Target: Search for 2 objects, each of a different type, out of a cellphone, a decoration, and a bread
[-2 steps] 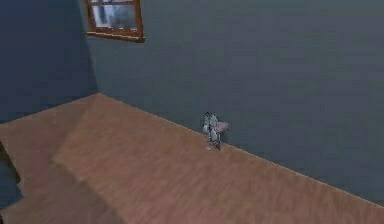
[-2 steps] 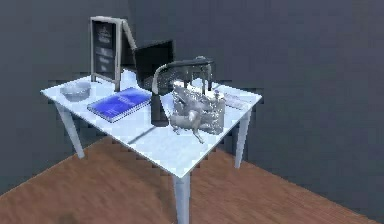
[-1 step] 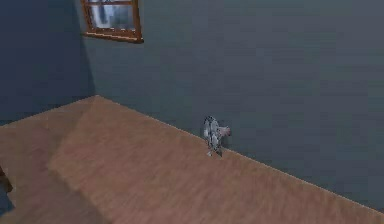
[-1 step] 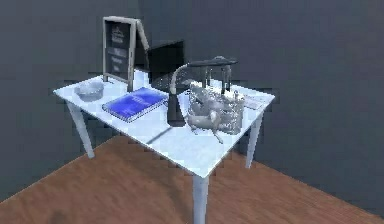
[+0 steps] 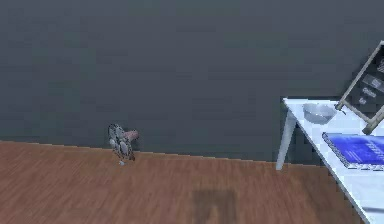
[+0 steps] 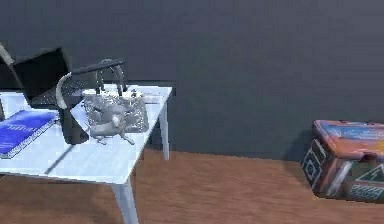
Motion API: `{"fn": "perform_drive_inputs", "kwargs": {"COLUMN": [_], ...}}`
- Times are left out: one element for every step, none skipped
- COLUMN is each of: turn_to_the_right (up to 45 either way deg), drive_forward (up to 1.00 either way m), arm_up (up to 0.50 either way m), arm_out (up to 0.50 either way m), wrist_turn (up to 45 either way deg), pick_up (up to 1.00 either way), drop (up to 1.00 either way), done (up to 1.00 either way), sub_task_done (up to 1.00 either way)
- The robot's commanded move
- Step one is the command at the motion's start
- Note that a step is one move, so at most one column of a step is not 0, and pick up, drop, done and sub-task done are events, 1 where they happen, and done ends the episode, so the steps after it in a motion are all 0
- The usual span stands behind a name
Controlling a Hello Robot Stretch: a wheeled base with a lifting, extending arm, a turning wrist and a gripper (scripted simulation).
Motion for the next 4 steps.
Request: {"fn": "perform_drive_inputs", "kwargs": {"turn_to_the_right": [0.0,-45.0,0.0,-33.0], "drive_forward": [0.15,0.0,0.55,0.0], "arm_up": [0.0,0.0,0.0,0.0], "arm_out": [0.0,0.0,0.0,0.0], "wrist_turn": [0.0,0.0,0.0,0.0], "pick_up": [0.0,0.0,0.0,0.0], "drop": [0.0,0.0,0.0,0.0], "done": [0.0,0.0,0.0,0.0], "sub_task_done": [0.0,0.0,0.0,0.0]}}
